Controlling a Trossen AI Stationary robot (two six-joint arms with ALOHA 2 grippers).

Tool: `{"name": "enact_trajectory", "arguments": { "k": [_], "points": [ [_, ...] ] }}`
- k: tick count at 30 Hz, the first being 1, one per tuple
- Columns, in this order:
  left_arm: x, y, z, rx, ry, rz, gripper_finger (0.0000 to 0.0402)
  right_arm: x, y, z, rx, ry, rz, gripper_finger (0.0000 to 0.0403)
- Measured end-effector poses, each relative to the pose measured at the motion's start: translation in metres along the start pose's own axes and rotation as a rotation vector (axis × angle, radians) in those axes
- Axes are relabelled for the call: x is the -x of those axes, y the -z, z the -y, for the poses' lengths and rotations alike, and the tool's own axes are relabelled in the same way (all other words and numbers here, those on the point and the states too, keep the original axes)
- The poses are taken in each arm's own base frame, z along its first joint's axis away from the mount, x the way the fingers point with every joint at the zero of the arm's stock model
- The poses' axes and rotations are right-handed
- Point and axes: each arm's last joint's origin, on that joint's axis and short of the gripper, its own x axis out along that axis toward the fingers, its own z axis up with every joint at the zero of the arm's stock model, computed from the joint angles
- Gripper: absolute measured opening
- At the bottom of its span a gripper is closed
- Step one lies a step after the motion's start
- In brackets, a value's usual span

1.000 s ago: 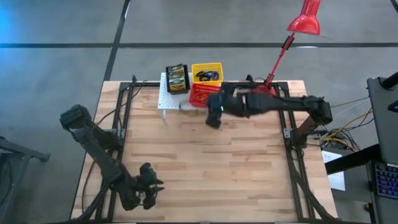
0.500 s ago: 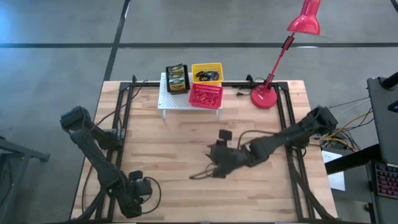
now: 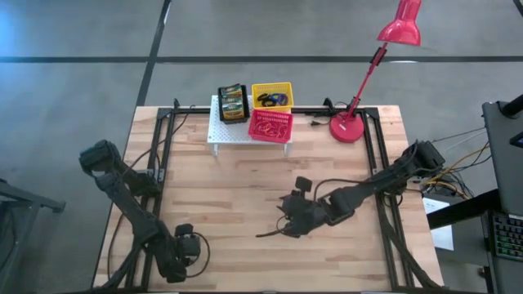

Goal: Pick & Place Office Desk Supplies
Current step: Put the blue rubber band into the red bin on the shelf

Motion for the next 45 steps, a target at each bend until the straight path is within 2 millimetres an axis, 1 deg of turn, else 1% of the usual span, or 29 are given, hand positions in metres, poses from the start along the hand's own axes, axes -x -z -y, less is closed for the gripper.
{"name": "enact_trajectory", "arguments": {
  "k": [3, 5, 11, 13, 14, 16, 17, 20, 21, 24, 26, 29, 32, 35, 37, 40, 43, 45],
  "points": [
    [-0.006, 0.001, 0.000, -0.001, 0.041, 0.023, 0.0120, 0.000, 0.000, 0.000, 0.000, 0.000, 0.000, 0.0126],
    [-0.010, 0.002, 0.000, -0.024, 0.037, 0.014, 0.0119, 0.000, 0.000, 0.001, 0.002, 0.005, 0.000, 0.0128],
    [-0.024, 0.002, 0.003, -0.034, -0.035, -0.024, 0.0114, 0.001, -0.001, 0.001, 0.010, 0.005, 0.000, 0.0123],
    [-0.023, 0.000, 0.005, -0.020, -0.065, -0.041, 0.0096, 0.004, 0.001, 0.001, 0.015, 0.002, -0.002, 0.0123],
    [-0.021, -0.003, 0.006, -0.014, -0.074, -0.049, 0.0079, 0.006, 0.002, 0.000, 0.019, -0.003, -0.003, 0.0124],
    [-0.016, -0.009, 0.007, -0.016, -0.092, -0.069, 0.0031, 0.012, 0.003, -0.003, 0.031, -0.015, -0.001, 0.0125],
    [-0.013, -0.012, 0.008, -0.019, -0.096, -0.071, 0.0016, 0.015, 0.004, -0.004, 0.039, -0.024, 0.001, 0.0125],
    [0.000, -0.038, 0.018, -0.013, -0.034, -0.013, 0.0007, 0.025, 0.012, -0.010, 0.064, -0.052, 0.004, 0.0122],
    [0.005, -0.048, 0.019, -0.018, -0.022, 0.009, 0.0005, 0.027, 0.016, -0.012, 0.073, -0.060, 0.001, 0.0121],
    [0.018, -0.085, 0.014, -0.053, -0.004, 0.086, 0.0003, 0.031, 0.035, -0.017, 0.092, -0.073, -0.023, 0.0118],
    [0.031, -0.116, 0.007, -0.087, 0.007, 0.163, 0.0003, 0.032, 0.050, -0.019, 0.087, -0.075, -0.048, 0.0119],
    [0.048, -0.161, -0.014, -0.174, -0.015, 0.255, 0.0002, 0.032, 0.072, -0.019, 0.040, -0.069, -0.085, 0.0120],
    [0.070, -0.205, -0.045, -0.259, -0.073, 0.359, 0.0002, 0.031, 0.091, -0.017, -0.021, -0.047, -0.111, 0.0119],
    [0.097, -0.244, -0.085, -0.293, -0.166, 0.480, 0.0001, 0.032, 0.104, -0.014, -0.076, 0.012, -0.082, 0.0115],
    [0.116, -0.264, -0.116, -0.272, -0.237, 0.554, 0.0001, 0.031, 0.109, -0.011, -0.090, 0.056, -0.051, 0.0112],
    [0.144, -0.284, -0.165, -0.208, -0.334, 0.664, 0.0001, 0.031, 0.110, -0.007, -0.085, 0.127, 0.013, 0.0108],
    [0.163, -0.291, -0.209, -0.169, -0.351, 0.742, 0.0002, 0.030, 0.108, -0.003, -0.035, 0.204, 0.080, 0.0107],
    [0.171, -0.291, -0.233, -0.141, -0.340, 0.772, 0.0005, 0.029, 0.105, -0.001, 0.018, 0.251, 0.111, 0.0107]
  ]
}}
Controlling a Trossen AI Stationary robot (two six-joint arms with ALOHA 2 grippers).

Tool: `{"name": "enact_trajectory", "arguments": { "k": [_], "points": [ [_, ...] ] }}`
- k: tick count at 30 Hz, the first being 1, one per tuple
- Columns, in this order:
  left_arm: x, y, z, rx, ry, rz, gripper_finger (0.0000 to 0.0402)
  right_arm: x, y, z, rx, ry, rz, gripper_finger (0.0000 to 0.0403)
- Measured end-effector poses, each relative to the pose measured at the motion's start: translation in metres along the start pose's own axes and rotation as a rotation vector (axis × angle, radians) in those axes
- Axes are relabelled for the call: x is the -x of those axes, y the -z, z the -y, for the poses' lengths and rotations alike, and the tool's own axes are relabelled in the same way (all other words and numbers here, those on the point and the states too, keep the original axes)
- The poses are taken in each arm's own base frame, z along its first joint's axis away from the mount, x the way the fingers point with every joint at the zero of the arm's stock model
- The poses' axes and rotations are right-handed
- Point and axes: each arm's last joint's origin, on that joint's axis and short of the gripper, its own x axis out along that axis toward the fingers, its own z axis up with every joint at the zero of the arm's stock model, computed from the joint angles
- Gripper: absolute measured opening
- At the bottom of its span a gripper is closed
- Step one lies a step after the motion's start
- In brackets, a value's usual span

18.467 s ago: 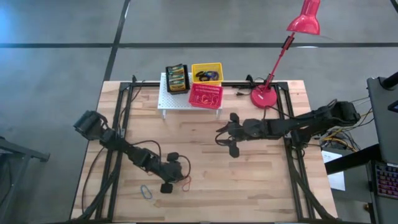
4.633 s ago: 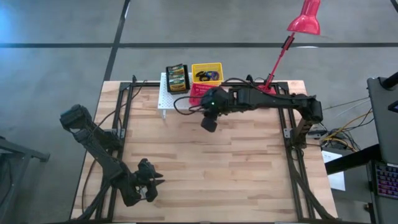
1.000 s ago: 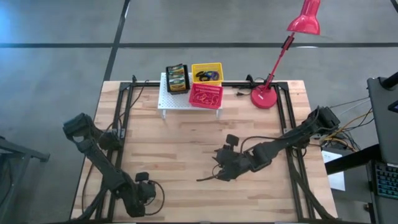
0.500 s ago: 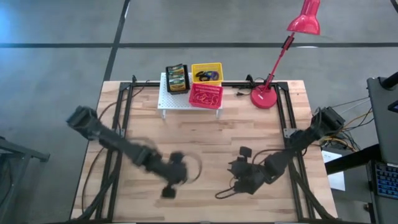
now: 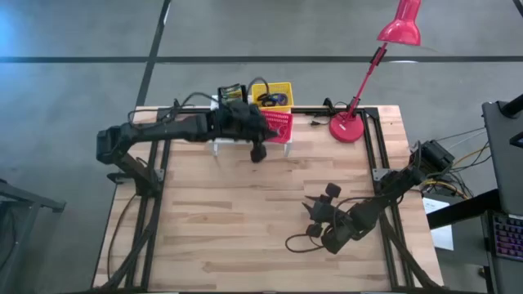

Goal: Pick & Place Office Desk Supplies
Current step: Put the blue rubber band into the red bin on the shelf, then return to Home Position

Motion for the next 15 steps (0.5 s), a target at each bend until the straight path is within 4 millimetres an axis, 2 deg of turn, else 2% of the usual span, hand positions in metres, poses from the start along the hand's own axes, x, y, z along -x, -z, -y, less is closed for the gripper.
{"name": "enact_trajectory", "arguments": {
  "k": [3, 6, 10, 15],
  "points": [
    [-0.002, 0.005, -0.025, 0.031, -0.030, 0.014, 0.0012, -0.002, -0.006, 0.005, 0.061, 0.056, 0.041, 0.0109],
    [-0.009, 0.012, -0.040, 0.050, -0.062, -0.008, 0.0024, -0.005, -0.011, 0.013, 0.113, 0.098, 0.045, 0.0109],
    [-0.018, 0.019, -0.045, 0.018, -0.072, -0.037, 0.0054, -0.010, -0.019, 0.027, 0.130, 0.129, 0.036, 0.0109],
    [-0.022, 0.026, -0.046, 0.015, -0.072, -0.090, 0.0115, -0.009, -0.028, 0.043, 0.135, 0.121, 0.024, 0.0109]
  ]
}}
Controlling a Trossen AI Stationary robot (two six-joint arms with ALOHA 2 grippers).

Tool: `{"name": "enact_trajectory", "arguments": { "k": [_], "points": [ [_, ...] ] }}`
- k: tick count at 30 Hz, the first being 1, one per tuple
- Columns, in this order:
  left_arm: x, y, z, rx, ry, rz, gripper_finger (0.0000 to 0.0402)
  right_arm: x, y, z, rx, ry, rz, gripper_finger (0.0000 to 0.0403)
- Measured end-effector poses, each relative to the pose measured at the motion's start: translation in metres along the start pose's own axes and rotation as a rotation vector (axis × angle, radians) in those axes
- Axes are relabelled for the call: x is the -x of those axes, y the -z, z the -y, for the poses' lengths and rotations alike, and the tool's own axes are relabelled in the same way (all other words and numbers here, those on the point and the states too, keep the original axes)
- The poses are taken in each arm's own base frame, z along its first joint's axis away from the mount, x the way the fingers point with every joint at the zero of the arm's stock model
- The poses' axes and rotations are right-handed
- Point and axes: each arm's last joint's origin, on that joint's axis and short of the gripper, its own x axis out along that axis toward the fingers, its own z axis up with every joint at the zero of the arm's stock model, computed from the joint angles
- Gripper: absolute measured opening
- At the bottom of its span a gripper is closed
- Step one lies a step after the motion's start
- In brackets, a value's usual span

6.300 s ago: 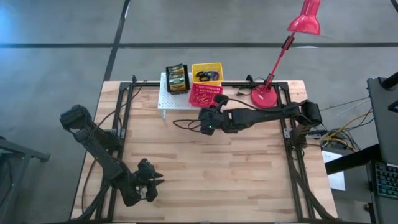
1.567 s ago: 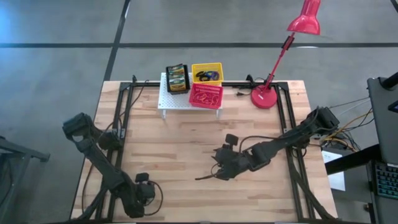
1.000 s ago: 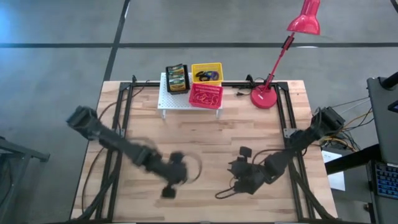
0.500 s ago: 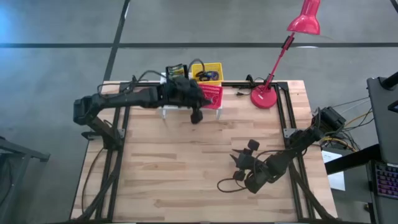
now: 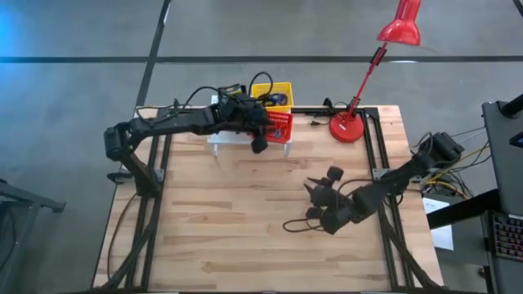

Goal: Pick & Place Office Desk Supplies
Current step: Return to Home Position

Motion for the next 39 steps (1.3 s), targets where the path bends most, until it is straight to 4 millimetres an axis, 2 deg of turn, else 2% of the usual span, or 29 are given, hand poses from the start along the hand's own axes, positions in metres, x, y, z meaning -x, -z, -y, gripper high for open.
{"name": "enact_trajectory", "arguments": {
  "k": [4, 8, 13, 16, 19, 21, 23, 28, 31, 34, 39],
  "points": [
    [0.008, 0.000, 0.001, 0.008, 0.010, -0.096, 0.0153, 0.002, -0.006, 0.013, -0.007, -0.138, -0.055, 0.0104],
    [0.020, -0.008, 0.001, 0.016, 0.020, -0.174, 0.0170, 0.005, -0.008, 0.029, -0.025, -0.255, -0.088, 0.0095],
    [0.036, -0.014, 0.006, 0.092, 0.030, -0.298, 0.0169, 0.006, 0.002, 0.049, -0.068, -0.305, -0.094, 0.0080],
    [0.048, -0.013, 0.016, 0.094, 0.051, -0.350, 0.0158, 0.001, 0.012, 0.055, -0.121, -0.461, -0.086, 0.0066],
    [0.055, -0.006, 0.032, 0.078, 0.077, -0.356, 0.0145, -0.005, 0.022, 0.058, -0.175, -0.687, 0.005, 0.0052],
    [0.059, -0.001, 0.046, 0.066, 0.084, -0.341, 0.0137, -0.009, 0.030, 0.063, -0.174, -0.823, 0.081, 0.0044],
    [0.064, 0.005, 0.060, 0.052, 0.088, -0.321, 0.0130, -0.011, 0.036, 0.071, -0.198, -0.876, 0.149, 0.0037],
    [0.077, 0.023, 0.097, 0.045, 0.120, -0.184, 0.0122, -0.013, 0.057, 0.097, -0.305, -0.826, 0.218, 0.0027],
    [0.088, 0.037, 0.111, 0.066, 0.133, -0.088, 0.0122, -0.007, 0.066, 0.109, -0.370, -0.848, 0.282, 0.0027],
    [0.100, 0.052, 0.115, 0.114, 0.120, 0.012, 0.0122, -0.002, 0.077, 0.115, -0.407, -0.848, 0.342, 0.0028],
    [0.121, 0.077, 0.108, 0.190, 0.083, 0.111, 0.0122, 0.003, 0.093, 0.119, -0.476, -0.844, 0.395, 0.0021]
  ]
}}
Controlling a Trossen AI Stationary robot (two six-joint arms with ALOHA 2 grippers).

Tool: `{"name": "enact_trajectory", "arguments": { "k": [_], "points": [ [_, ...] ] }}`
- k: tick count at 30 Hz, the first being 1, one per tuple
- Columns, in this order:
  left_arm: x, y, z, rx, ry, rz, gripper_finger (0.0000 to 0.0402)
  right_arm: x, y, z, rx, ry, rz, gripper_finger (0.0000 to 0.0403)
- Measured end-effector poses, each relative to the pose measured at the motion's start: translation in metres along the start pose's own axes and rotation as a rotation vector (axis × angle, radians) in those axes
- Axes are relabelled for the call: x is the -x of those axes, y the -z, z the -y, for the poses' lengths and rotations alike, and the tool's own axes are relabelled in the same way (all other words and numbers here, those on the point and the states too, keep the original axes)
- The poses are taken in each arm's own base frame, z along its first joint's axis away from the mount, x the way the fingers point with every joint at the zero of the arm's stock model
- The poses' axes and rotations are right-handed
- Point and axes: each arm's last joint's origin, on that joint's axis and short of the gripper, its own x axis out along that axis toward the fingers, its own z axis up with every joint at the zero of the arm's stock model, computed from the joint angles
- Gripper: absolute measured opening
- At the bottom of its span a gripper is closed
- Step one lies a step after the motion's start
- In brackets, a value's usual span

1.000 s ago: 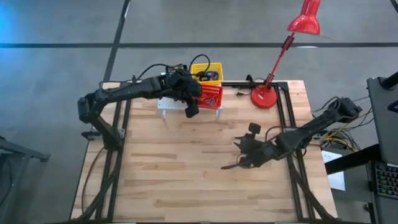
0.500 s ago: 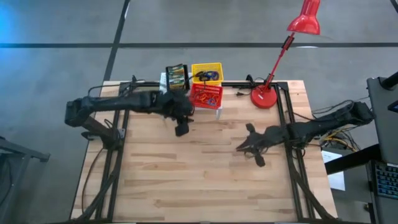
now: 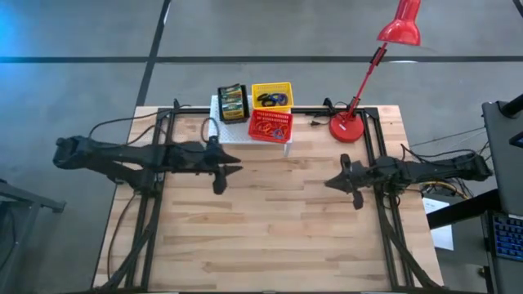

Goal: Pick & Place Office Desk Supplies
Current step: Return to Home Position

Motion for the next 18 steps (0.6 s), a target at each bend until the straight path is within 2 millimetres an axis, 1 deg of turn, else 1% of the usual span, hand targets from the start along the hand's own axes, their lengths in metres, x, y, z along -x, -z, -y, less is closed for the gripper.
{"name": "enact_trajectory", "arguments": {
  "k": [5, 11, 18],
  "points": [
    [0.020, 0.014, -0.009, 0.037, -0.034, 0.061, 0.0122, 0.008, 0.015, 0.003, 0.024, -0.021, 0.047, 0.0009],
    [0.036, 0.025, -0.014, 0.044, -0.024, 0.101, 0.0122, 0.014, 0.013, 0.002, 0.038, -0.032, 0.085, 0.0008],
    [0.048, 0.049, -0.022, 0.035, -0.024, 0.114, 0.0122, 0.015, 0.016, 0.004, 0.042, 0.003, 0.066, 0.0008]
  ]
}}
